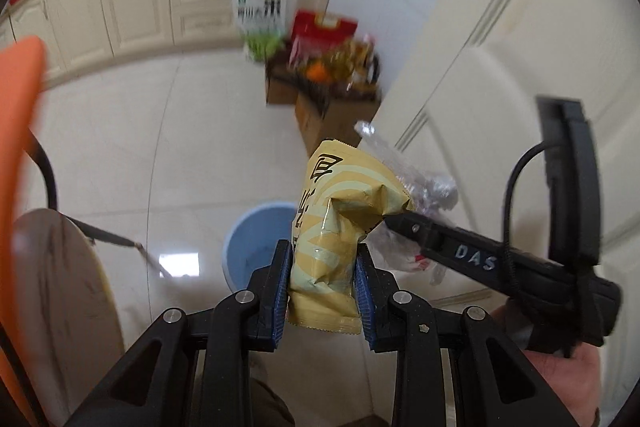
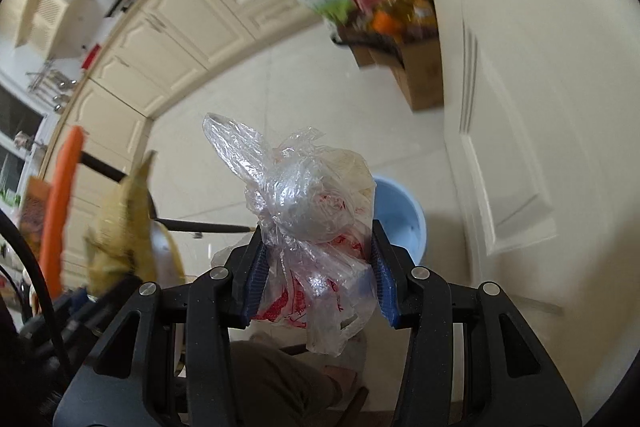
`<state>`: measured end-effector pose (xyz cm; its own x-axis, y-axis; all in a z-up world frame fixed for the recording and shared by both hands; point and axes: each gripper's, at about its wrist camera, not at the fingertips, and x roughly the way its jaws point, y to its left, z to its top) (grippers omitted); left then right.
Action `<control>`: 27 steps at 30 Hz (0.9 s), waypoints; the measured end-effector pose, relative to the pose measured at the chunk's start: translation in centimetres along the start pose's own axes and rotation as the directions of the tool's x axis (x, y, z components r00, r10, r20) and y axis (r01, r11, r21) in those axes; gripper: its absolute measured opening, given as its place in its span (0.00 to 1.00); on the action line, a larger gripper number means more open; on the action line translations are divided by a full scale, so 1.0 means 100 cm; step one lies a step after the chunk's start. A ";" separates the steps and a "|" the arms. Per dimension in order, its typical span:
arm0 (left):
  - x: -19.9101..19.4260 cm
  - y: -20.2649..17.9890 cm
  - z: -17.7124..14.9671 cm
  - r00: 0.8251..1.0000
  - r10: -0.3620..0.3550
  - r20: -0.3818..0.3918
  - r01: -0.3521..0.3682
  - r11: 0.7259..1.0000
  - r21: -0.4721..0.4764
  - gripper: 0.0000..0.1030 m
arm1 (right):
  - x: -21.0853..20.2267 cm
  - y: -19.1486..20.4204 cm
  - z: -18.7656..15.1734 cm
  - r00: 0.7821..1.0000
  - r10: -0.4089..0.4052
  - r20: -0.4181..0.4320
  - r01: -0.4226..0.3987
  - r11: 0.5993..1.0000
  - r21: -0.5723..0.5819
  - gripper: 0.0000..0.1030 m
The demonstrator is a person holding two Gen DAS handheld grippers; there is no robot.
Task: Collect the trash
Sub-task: 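Carry both items to the blue bin and open both grippers above it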
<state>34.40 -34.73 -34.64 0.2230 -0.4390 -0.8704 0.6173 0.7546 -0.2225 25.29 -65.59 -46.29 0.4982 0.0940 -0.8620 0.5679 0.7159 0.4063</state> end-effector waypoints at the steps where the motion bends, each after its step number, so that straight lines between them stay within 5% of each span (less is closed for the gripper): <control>1: 0.015 0.002 0.006 1.000 -0.003 -0.030 0.003 1.000 -0.007 0.26 | 0.012 -0.007 0.003 1.000 0.000 -0.016 0.000 1.000 0.016 0.42; 10: 0.113 0.008 0.074 0.987 0.015 -0.158 -0.023 0.998 -0.050 0.29 | 0.084 -0.038 0.018 0.994 0.030 -0.106 -0.018 0.993 0.116 0.48; 14: 0.128 0.005 0.087 0.986 0.067 -0.156 -0.073 0.997 -0.033 0.70 | 0.097 -0.047 0.020 0.993 0.043 -0.109 -0.025 0.986 0.163 0.73; 21: 0.119 -0.025 0.092 0.988 0.131 -0.084 -0.130 0.991 0.019 0.81 | 0.075 -0.060 0.021 0.998 0.024 -0.049 -0.013 0.975 0.222 1.00; 27: 0.068 -0.056 0.060 0.987 0.159 0.019 -0.160 0.985 0.067 0.85 | 0.038 -0.062 0.014 0.998 0.067 0.007 -0.066 0.954 0.293 1.00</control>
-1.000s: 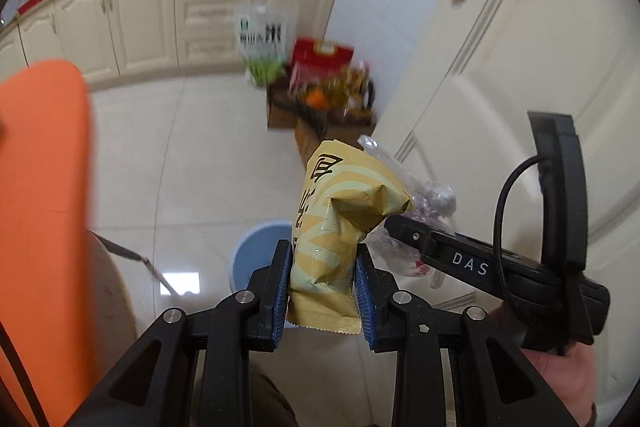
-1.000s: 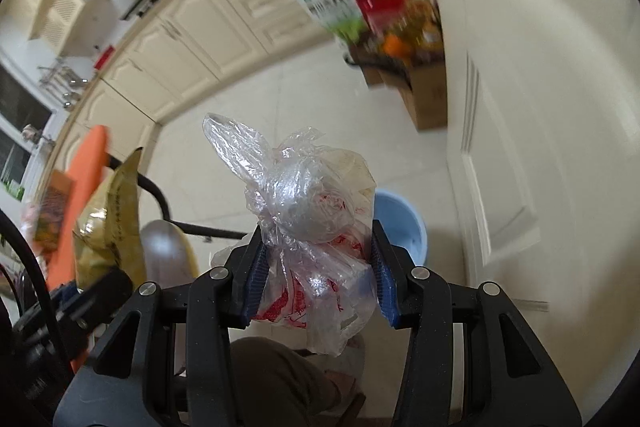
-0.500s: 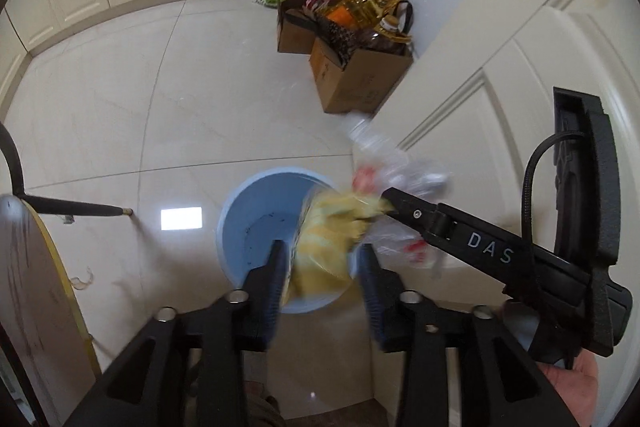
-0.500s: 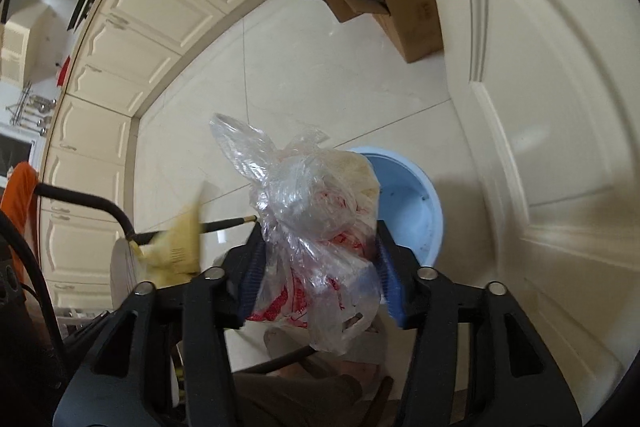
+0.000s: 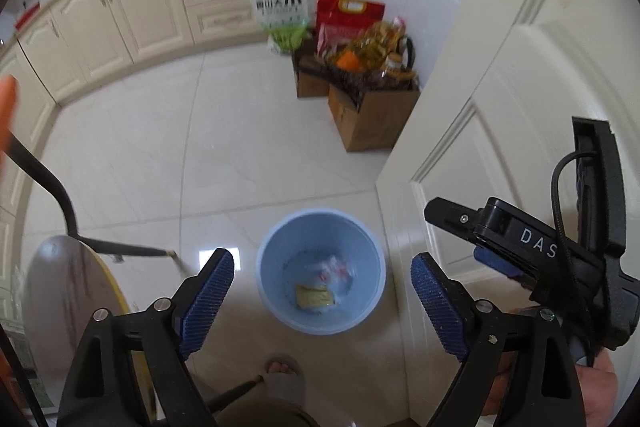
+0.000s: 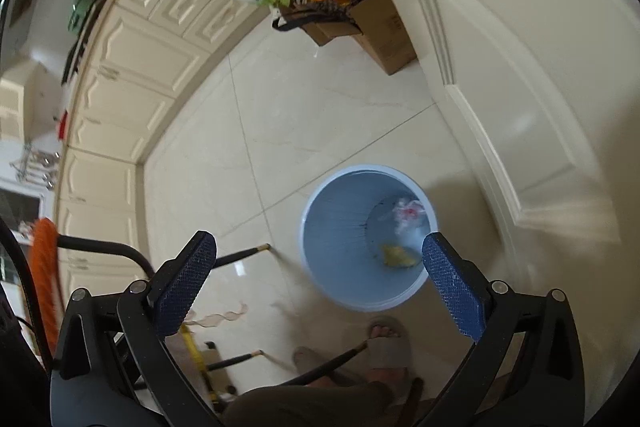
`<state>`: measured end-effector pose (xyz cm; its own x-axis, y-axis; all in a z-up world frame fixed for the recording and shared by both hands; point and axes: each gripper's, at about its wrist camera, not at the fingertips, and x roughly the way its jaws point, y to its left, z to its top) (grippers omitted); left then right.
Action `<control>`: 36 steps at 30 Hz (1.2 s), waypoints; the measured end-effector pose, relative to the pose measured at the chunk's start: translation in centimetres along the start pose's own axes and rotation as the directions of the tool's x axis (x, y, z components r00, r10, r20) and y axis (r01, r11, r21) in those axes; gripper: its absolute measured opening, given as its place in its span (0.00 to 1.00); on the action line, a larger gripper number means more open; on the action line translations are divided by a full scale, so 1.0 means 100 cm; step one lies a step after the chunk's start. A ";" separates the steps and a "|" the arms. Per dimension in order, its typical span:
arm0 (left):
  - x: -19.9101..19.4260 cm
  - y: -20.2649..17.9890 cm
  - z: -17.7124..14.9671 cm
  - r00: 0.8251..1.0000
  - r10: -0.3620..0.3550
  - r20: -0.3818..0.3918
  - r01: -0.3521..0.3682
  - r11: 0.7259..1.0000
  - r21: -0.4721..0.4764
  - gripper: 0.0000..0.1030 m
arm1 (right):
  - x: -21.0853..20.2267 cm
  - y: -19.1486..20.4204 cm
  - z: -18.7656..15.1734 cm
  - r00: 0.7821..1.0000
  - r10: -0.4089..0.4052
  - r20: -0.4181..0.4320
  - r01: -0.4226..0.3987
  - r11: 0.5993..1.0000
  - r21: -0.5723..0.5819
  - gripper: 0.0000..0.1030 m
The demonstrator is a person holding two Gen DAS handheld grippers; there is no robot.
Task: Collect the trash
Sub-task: 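Return both tools to the orange table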
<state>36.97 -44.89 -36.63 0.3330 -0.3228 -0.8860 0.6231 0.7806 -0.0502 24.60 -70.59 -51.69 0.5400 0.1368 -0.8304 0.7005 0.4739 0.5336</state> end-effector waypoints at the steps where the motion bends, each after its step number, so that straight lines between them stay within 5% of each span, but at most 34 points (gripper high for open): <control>1: -0.012 -0.003 -0.003 1.000 0.007 0.026 -0.007 1.000 0.007 0.85 | -0.007 0.002 -0.002 1.000 0.011 0.008 -0.012 1.000 0.006 1.00; 8: -0.121 0.006 -0.048 0.982 0.017 0.190 -0.016 1.000 -0.004 0.86 | -0.074 0.047 -0.021 0.992 0.030 0.119 -0.020 0.997 -0.079 1.00; 16: -0.240 0.050 -0.113 0.925 0.073 0.373 -0.047 0.996 -0.079 0.92 | -0.154 0.137 -0.070 0.966 0.036 0.255 0.040 0.957 -0.286 1.00; 27: -0.350 0.120 -0.243 0.848 0.233 0.475 -0.113 0.957 -0.268 0.97 | -0.216 0.270 -0.177 0.927 0.098 0.363 0.132 0.819 -0.558 1.00; 36: -0.414 0.138 -0.346 0.782 0.375 0.498 -0.150 0.889 -0.433 0.99 | -0.236 0.352 -0.265 0.908 0.184 0.377 0.157 0.685 -0.711 1.00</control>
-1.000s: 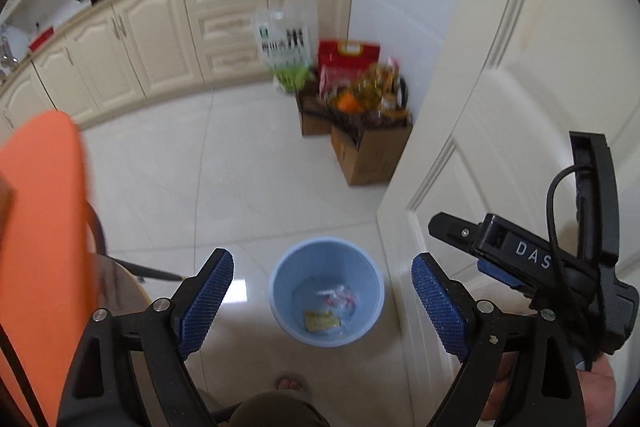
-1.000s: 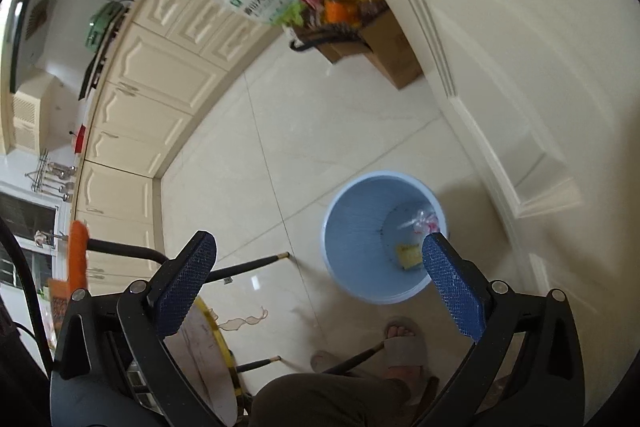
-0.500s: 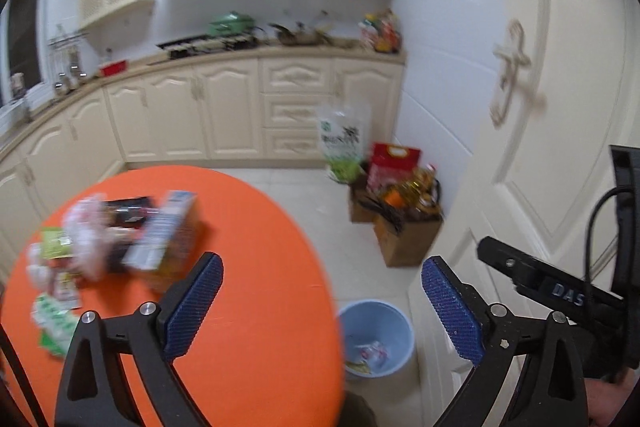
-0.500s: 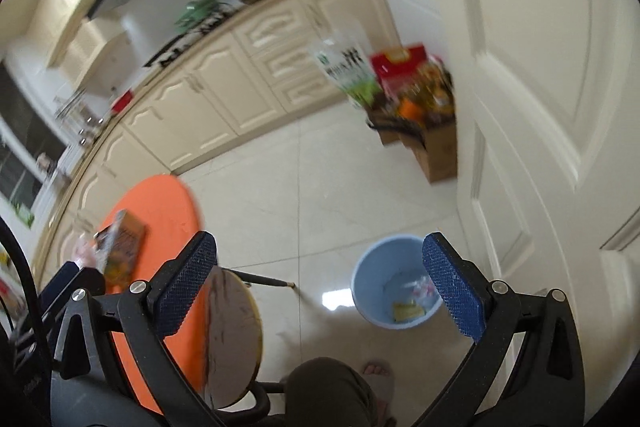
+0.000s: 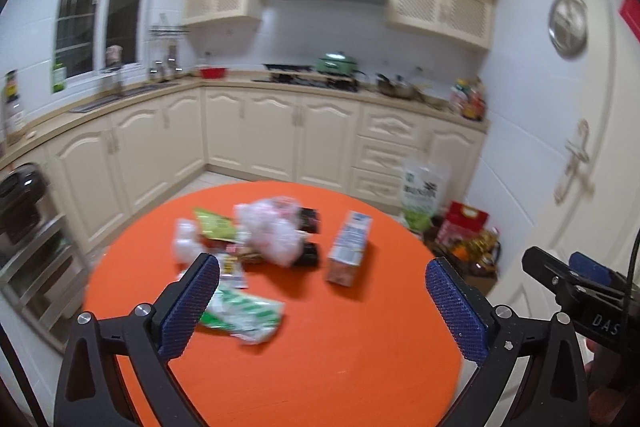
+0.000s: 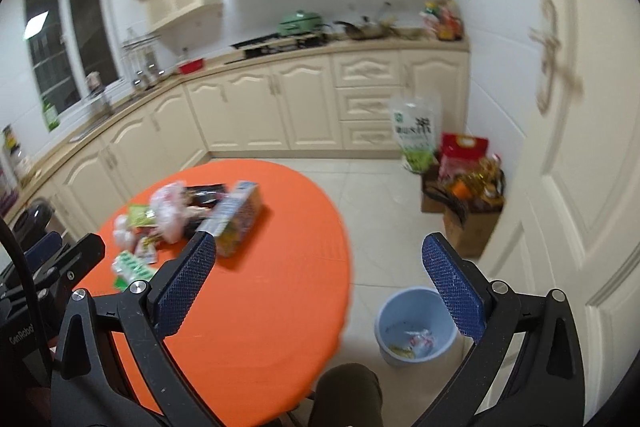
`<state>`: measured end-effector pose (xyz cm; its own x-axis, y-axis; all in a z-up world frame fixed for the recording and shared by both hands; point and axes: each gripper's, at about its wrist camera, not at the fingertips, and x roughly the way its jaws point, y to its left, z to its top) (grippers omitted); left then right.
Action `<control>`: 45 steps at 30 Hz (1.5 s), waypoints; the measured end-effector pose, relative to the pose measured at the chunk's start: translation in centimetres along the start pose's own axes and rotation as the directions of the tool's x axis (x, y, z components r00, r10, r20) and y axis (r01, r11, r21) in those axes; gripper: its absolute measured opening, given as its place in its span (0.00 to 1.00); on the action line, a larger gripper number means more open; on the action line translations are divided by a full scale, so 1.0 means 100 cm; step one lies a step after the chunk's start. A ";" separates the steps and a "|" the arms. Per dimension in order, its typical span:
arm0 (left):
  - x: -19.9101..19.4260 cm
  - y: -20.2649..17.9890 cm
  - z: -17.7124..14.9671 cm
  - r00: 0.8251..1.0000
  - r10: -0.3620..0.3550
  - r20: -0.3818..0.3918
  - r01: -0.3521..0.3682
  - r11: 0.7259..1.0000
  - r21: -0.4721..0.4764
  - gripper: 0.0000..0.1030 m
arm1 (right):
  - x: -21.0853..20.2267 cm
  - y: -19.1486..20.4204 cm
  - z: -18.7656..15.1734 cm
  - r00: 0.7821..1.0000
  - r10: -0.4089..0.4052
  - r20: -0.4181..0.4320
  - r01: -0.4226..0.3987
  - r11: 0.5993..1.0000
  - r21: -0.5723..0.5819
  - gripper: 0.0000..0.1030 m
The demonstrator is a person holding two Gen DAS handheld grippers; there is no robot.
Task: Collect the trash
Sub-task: 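Return both tools to the orange table, then grasp the milk carton with the right gripper while the left gripper grasps the green-checked wrapper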
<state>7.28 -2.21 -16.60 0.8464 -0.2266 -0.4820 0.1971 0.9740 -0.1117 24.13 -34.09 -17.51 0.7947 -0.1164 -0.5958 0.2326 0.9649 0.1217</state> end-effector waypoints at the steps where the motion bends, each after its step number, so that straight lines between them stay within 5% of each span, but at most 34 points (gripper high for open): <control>1: -0.012 0.008 -0.005 1.000 0.014 0.012 -0.014 1.000 -0.014 0.99 | -0.003 0.013 0.001 1.000 0.010 0.005 -0.010 1.000 -0.022 1.00; 14: -0.117 0.035 -0.073 0.988 0.145 0.054 -0.137 0.982 -0.131 0.99 | -0.016 0.102 -0.013 0.993 0.121 -0.006 -0.120 0.976 -0.180 1.00; 22: -0.115 0.025 -0.074 0.989 0.148 -0.015 -0.148 0.975 -0.163 0.99 | 0.011 0.103 -0.014 0.992 0.112 -0.064 -0.121 0.980 -0.160 1.00; 28: -0.082 0.027 -0.045 0.985 0.152 -0.084 -0.165 0.971 -0.172 0.99 | 0.051 0.096 -0.016 0.987 0.091 -0.132 -0.108 0.986 -0.131 1.00; 34: -0.005 0.040 0.009 0.971 0.155 -0.183 -0.187 0.967 -0.173 0.98 | 0.110 0.094 -0.015 0.975 0.066 -0.212 -0.092 0.989 -0.114 1.00; 45: 0.144 0.054 0.084 0.920 0.173 -0.352 -0.258 0.943 -0.210 0.99 | 0.219 0.101 -0.015 0.940 0.048 -0.339 -0.079 0.994 -0.078 1.00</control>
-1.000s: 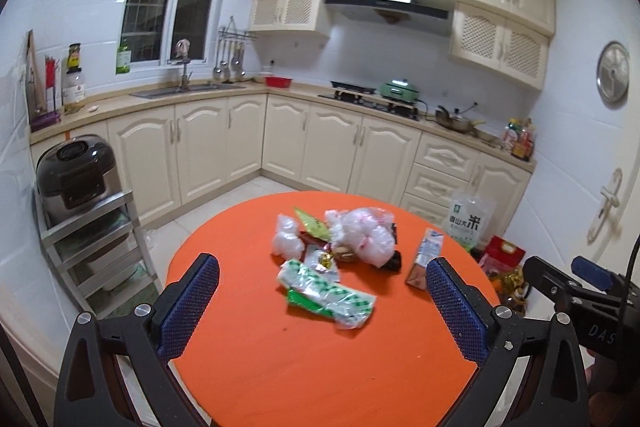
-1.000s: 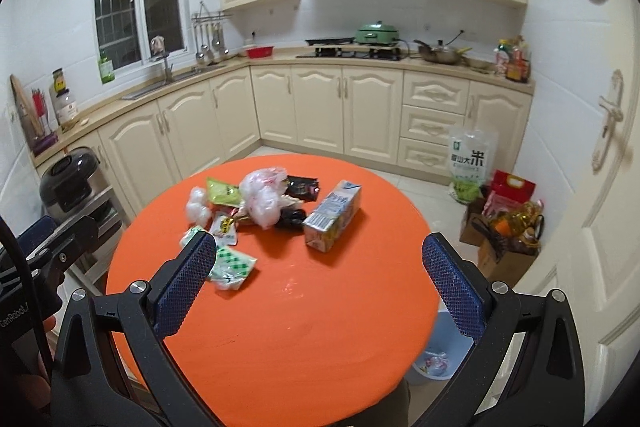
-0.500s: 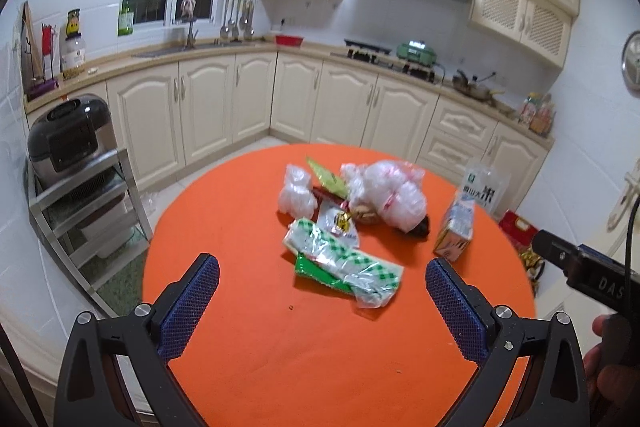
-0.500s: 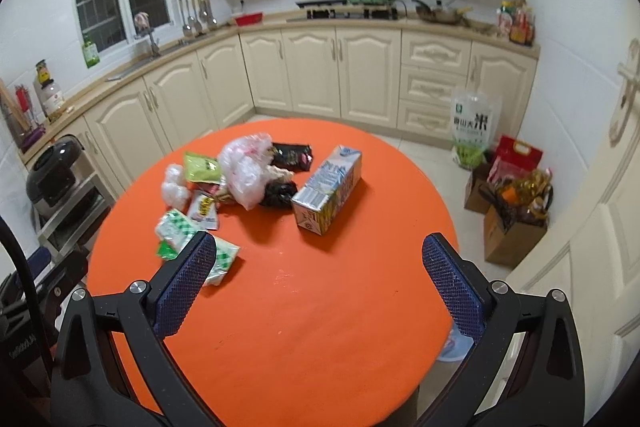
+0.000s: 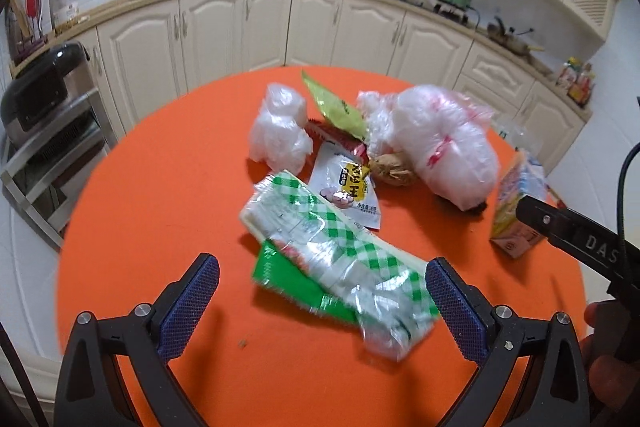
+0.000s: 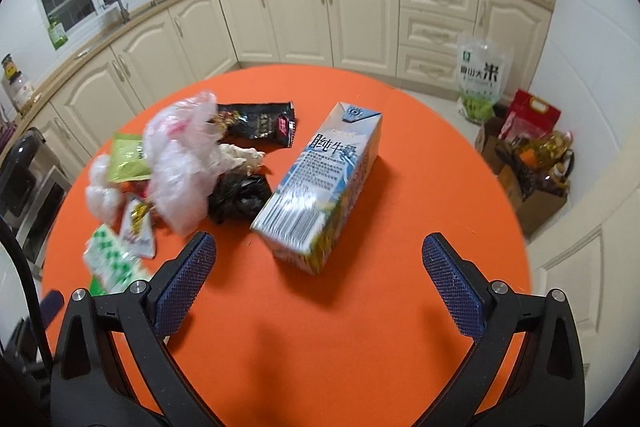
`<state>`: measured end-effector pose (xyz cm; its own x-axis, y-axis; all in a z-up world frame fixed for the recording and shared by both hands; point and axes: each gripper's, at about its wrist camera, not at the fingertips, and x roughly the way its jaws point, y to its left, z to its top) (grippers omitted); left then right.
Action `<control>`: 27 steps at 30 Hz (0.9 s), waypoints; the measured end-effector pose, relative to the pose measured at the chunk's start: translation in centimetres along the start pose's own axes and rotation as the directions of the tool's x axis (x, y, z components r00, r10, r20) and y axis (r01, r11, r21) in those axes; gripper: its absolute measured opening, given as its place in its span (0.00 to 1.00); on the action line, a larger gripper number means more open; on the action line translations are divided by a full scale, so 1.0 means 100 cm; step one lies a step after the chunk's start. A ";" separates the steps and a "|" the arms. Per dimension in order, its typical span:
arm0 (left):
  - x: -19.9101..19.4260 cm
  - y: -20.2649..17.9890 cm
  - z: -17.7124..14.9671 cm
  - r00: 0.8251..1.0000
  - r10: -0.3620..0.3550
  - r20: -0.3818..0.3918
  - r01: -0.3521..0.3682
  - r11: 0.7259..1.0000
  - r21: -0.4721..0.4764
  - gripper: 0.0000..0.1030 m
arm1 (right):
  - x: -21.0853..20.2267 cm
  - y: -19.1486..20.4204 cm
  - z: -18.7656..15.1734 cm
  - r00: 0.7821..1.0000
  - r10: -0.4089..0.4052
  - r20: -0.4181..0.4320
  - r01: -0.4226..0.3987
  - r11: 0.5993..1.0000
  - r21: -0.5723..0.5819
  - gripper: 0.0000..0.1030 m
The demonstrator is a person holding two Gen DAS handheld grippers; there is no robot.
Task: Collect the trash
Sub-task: 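Grasp the milk carton with the right gripper while the left gripper grasps the green-checked wrapper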
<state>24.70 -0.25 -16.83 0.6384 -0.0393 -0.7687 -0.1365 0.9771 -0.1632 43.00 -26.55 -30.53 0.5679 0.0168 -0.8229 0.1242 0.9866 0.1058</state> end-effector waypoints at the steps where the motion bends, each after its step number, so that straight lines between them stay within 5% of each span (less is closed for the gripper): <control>1: 0.010 -0.002 0.009 1.000 0.011 -0.015 -0.011 1.000 -0.006 0.99 | 0.009 -0.001 0.002 1.000 0.000 -0.011 0.000 1.000 0.004 1.00; 7: 0.059 -0.013 0.055 0.997 0.064 -0.052 -0.066 0.997 -0.036 0.99 | 0.036 -0.003 0.007 0.998 0.017 -0.052 -0.017 1.000 0.009 0.75; 9: 0.067 -0.021 0.061 0.997 0.070 -0.043 -0.071 0.997 -0.006 0.90 | 0.041 -0.006 0.006 0.997 0.034 -0.065 -0.033 0.999 0.006 0.59; 14: 0.078 -0.030 0.083 1.000 0.007 -0.015 -0.007 1.000 0.017 0.70 | 0.039 -0.011 0.002 0.998 0.038 -0.049 -0.038 0.999 -0.013 0.38; 17: 0.084 -0.030 0.094 0.999 -0.053 -0.010 0.053 0.998 0.022 0.61 | 0.036 -0.014 -0.002 0.997 0.065 -0.047 -0.066 0.998 -0.005 0.37; 20: 0.094 -0.028 0.109 0.988 -0.156 -0.014 0.156 0.988 0.019 0.35 | 0.030 -0.018 -0.010 0.996 0.079 -0.045 -0.079 0.997 -0.006 0.37; 27: 0.118 -0.032 0.142 0.963 -0.269 -0.027 0.270 0.961 0.055 0.25 | 0.011 -0.034 -0.026 0.995 0.091 -0.036 -0.090 0.996 0.006 0.37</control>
<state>43.43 -0.85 -16.61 0.6306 -0.3063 -0.7131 0.0831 0.9402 -0.3303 41.07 -29.43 -33.29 0.5472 0.1120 -0.8295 0.0772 0.9801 0.1832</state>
